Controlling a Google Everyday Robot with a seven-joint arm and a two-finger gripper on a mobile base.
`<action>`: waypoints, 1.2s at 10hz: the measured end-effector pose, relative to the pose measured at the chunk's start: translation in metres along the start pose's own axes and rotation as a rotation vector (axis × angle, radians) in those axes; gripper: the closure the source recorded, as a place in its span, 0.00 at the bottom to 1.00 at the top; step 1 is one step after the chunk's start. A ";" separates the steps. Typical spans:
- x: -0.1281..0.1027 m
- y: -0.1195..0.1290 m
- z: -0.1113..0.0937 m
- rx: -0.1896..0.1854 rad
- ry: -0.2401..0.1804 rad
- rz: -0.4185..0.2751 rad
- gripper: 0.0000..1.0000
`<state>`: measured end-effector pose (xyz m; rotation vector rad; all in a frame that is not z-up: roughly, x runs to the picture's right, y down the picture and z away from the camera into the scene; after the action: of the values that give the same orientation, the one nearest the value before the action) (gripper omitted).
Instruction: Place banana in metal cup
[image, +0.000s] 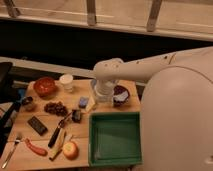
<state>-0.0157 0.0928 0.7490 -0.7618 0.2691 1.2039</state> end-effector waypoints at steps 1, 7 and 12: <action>-0.001 -0.002 -0.006 0.015 -0.004 -0.001 0.20; -0.029 0.095 0.016 0.030 -0.026 -0.203 0.20; -0.020 0.162 0.064 0.021 0.045 -0.359 0.20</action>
<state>-0.1832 0.1444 0.7443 -0.7818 0.1715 0.8447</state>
